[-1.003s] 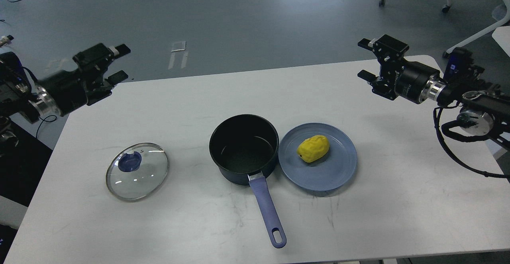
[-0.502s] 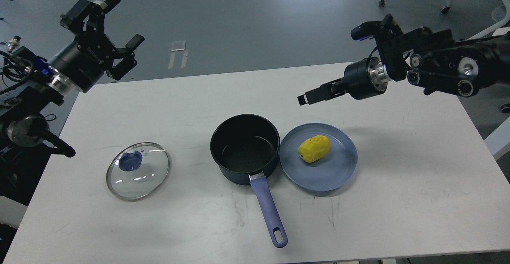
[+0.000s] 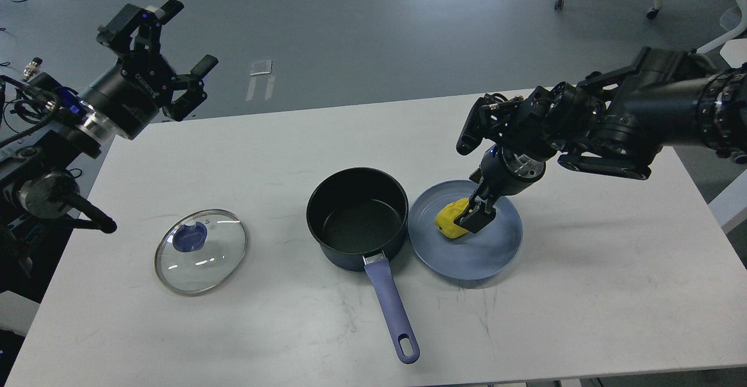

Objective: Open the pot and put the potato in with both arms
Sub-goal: 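Lower the right gripper onto the yellow potato and grasp it, then lift the potato and carry it over the open pot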

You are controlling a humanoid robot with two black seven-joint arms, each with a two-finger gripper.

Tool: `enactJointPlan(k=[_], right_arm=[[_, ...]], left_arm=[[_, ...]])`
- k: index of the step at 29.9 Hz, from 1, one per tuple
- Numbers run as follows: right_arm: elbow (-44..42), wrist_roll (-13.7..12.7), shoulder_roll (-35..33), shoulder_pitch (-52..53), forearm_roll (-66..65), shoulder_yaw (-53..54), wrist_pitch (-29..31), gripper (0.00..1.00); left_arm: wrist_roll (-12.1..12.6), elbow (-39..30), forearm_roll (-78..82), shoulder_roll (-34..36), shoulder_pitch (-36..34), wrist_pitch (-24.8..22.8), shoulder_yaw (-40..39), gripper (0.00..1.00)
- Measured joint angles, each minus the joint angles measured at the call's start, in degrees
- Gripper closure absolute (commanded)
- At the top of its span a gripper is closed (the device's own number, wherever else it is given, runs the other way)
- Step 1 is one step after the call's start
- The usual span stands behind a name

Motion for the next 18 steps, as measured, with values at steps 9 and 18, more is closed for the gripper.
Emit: enactJointPlan(k=[9,18], right_arm=[[-2.51,0.01,3.86,-1.07,-0.23,-3.66,-6.24,0.0],[-2.71,-0.01,4.34,-2.3,-0.23,-3.92,-6.39,0.02]], left_arm=[[-0.01,0.11,0.0,0.01,0.19,0.0,0.0,0.02],[-0.01,0.12,0.0,0.27,0.33,0.0,0.0,0.02]])
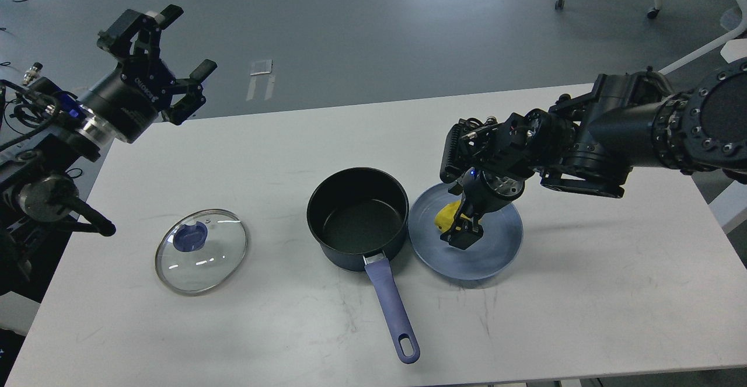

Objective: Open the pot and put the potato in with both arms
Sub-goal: 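Lift the potato and carry it over the open pot, then release the potato into the pot and raise the right gripper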

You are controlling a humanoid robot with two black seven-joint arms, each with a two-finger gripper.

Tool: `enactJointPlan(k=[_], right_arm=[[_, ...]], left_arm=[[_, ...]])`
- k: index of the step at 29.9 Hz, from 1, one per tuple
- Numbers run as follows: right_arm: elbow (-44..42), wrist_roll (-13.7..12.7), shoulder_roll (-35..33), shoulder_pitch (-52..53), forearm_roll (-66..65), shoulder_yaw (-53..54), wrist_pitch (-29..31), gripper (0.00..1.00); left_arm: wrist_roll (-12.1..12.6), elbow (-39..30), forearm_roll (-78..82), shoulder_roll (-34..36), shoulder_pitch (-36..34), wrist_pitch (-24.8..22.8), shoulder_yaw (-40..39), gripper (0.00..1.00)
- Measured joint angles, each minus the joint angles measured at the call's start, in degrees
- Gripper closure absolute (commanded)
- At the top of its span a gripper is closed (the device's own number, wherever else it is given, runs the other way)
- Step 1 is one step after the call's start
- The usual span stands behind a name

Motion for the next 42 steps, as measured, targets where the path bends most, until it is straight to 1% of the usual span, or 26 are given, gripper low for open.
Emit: enactJointPlan(k=[1,4,6,7,9,10,11,12,13,14,17,18,21,24,28,30,33,37,42], right_arm=[[0.0,0.0,-0.03,-0.02,0.0,-0.04,0.0,0.02],[0.28,0.0,-0.16,-0.04,0.01,-0.51,0.0,0.09],[0.42,0.0,-0.21,-0.04,0.05,-0.99,0.0,0.15],[0.48,0.0,-0.22,-0.04,0.06,-1.12,-0.03,0.2],[0.62,0.0,-0.24,-0.03,0.09,-1.3,-0.21,0.26],[0.72,0.0,-0.26,-0.03,0.13,-1.33,-0.39,0.33],[0.84,0.0,-0.28,-0.01,0.15,-1.34,-0.66,0.38],[1.0,0.0,-0.37,0.04,0.18,-1.35,-1.01,0.48],[1.12,0.0,-0.52,0.16,0.2,-1.35,-1.28,0.52],[1.28,0.0,-0.85,0.45,0.25,-1.36,-1.55,0.52],[2.44,0.0,-2.16,1.78,0.41,-1.35,-1.98,0.71],[3.33,0.0,-2.87,2.61,0.48,-1.26,-2.06,0.72],[6.89,0.01,-5.54,5.58,0.86,-0.5,-2.18,0.72],[10.55,0.01,-8.67,9.22,2.04,2.41,-2.04,0.71],[13.11,0.0,-10.9,13.96,7.53,6.08,-1.56,0.71],[13.18,0.0,-10.26,15.05,10.12,6.73,-1.51,0.66],[12.83,0.01,-7.56,15.08,14.27,8.27,-1.54,0.62],[11.95,0.02,-2.48,12.83,19.84,9.28,-1.79,0.6],[7.75,0.02,1.5,8.13,21.12,8.97,-2.1,0.58]], left_arm=[[0.0,0.0,0.0,0.04,0.0,0.0,0.0,0.02],[0.0,0.0,0.0,0.16,0.02,0.0,0.0,0.02],[0.0,0.0,0.0,0.16,0.03,0.0,0.0,0.02],[0.0,0.0,0.0,0.16,0.03,0.0,0.0,0.02],[0.0,-0.01,0.0,0.16,0.03,0.0,0.02,0.02],[0.0,-0.01,0.0,0.16,0.03,0.0,0.02,0.02],[0.0,-0.01,0.0,0.16,0.03,0.0,0.02,0.02],[0.0,-0.01,0.0,0.18,0.03,0.0,0.02,0.02],[0.0,-0.01,0.0,0.23,0.03,0.0,0.02,0.02],[0.0,-0.01,0.0,0.29,0.03,0.0,0.02,0.02],[0.0,-0.01,0.0,0.34,0.04,0.0,0.02,0.02],[0.0,-0.01,0.0,0.34,0.04,0.0,0.02,0.02],[0.0,-0.01,0.0,0.35,0.04,0.0,0.02,0.02],[0.0,-0.01,0.0,0.36,0.04,0.0,0.02,0.02],[0.0,-0.01,0.0,0.41,0.04,0.0,0.01,0.02],[0.0,-0.01,0.0,0.38,0.04,0.0,0.01,0.02],[0.0,-0.02,0.0,0.27,0.04,0.0,-0.06,0.02],[0.0,-0.1,0.0,0.27,-0.03,0.0,-0.15,0.02],[0.0,-0.11,0.0,0.27,-0.04,0.01,-0.18,0.02]])
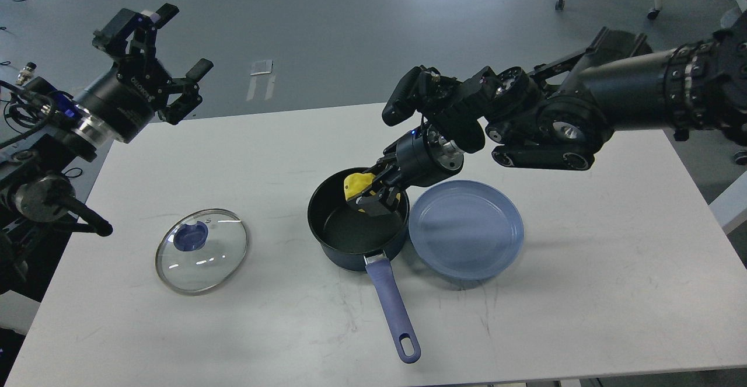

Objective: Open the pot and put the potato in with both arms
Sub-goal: 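Release the potato into the pot and raise the right gripper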

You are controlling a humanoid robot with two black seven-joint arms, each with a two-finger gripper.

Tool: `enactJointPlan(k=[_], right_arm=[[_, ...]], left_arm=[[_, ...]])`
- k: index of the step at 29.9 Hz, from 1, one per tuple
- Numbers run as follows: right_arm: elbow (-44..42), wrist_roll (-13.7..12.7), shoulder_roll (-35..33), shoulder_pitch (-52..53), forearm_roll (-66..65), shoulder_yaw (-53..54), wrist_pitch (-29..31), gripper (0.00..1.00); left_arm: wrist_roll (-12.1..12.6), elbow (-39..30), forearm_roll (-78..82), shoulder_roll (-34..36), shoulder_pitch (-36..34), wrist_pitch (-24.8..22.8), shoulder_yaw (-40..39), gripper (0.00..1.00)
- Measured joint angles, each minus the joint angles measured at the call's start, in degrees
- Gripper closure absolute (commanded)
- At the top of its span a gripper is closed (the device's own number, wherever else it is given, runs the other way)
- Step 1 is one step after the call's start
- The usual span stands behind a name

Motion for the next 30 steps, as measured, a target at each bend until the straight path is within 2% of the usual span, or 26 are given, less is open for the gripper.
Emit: enactJointPlan(k=[3,5,6,8,9,18,23,30], right_arm=[[-1.59,0.0,0.46,-2.13,0.1,0.01,-0.17,0.49],[-2.0,0.0,0.54,-3.0,0.12,0.2,-0.27,0.32],[-2.1,0.0,0.55,-3.2,0.15,0.31,-0.49,0.32],[-2.18,0.0,0.56,-3.59,0.22,0.46,-1.24,0.1],[-2.18,0.0,0.57,-3.7,0.23,0.47,-1.5,0.06],[-2.78,0.01,-0.52,-3.56,0.36,0.98,-2.33,0.02],[-3.74,0.01,-6.39,-2.98,2.81,6.64,-2.39,0.02],[-6.8,-0.02,-17.52,-10.36,18.55,22.17,-2.39,0.02]], left_arm=[[0.0,0.0,0.0,0.01,0.0,0.0,0.0,0.02],[0.0,0.0,0.0,0.11,-0.02,0.0,0.0,0.02],[0.0,0.0,0.0,0.13,-0.03,0.0,0.0,0.02],[0.0,0.0,0.0,0.13,-0.04,0.0,0.0,0.02],[0.0,0.01,0.0,0.13,-0.05,0.0,0.0,0.02],[0.0,0.02,0.0,0.09,-0.05,0.0,0.0,0.02],[0.0,0.1,0.0,0.27,-0.04,0.0,-0.01,0.02],[0.0,0.19,-0.76,0.28,2.11,-0.01,-0.02,0.02]])
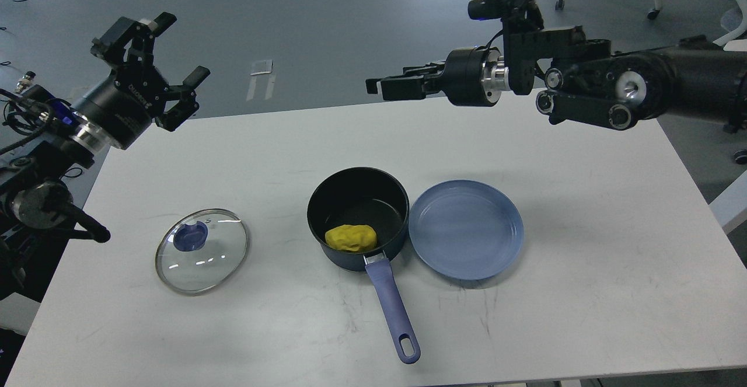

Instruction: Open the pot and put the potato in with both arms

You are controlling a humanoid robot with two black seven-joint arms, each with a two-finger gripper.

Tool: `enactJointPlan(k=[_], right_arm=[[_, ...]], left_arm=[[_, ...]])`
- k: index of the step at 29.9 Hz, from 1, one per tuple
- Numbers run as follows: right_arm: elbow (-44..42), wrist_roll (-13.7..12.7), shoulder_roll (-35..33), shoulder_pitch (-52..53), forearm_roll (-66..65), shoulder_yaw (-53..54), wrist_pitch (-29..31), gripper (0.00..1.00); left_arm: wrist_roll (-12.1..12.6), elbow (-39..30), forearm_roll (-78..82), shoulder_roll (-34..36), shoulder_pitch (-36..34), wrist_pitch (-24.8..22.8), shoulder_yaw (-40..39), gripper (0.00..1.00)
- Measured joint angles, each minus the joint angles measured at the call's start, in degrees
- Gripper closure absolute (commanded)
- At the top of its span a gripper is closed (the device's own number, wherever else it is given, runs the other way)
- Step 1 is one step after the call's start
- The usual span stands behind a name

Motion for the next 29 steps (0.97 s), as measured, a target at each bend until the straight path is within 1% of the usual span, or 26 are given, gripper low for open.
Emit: enactJointPlan(k=[5,10,13,16,21,29], right_arm=[[-0.7,-0.02,-7.05,-11.25,14.98,12.65,-0.01,0.0],[-0.09,-0.01,-9.92,-23.97,27.75,24.08,1.0,0.0],[0.07,-0.01,-10.62,-29.55,33.99,28.2,2.74,0.0],[0.21,-0.01,-10.85,-33.83,39.19,30.38,6.54,0.0],[1.29,0.0,-12.53,-37.12,43.41,31.2,11.48,0.0],[1.23,0.02,-12.48,-38.25,43.43,31.48,12.01,0.0]], left_arm=[[0.0,0.0,-1.64,-0.53,2.75,0.0,-0.44,0.02],[0.0,0.0,-2.13,-1.87,6.6,0.01,-2.54,0.02],[0.0,0.0,-2.14,-2.91,8.75,0.01,-3.96,0.02],[0.0,0.03,-2.14,-4.19,10.93,0.0,-5.23,0.02],[0.0,0.1,-2.14,-5.43,12.83,0.0,-6.1,0.02],[0.0,0.09,-2.09,-6.43,14.1,0.0,-6.24,0.02]])
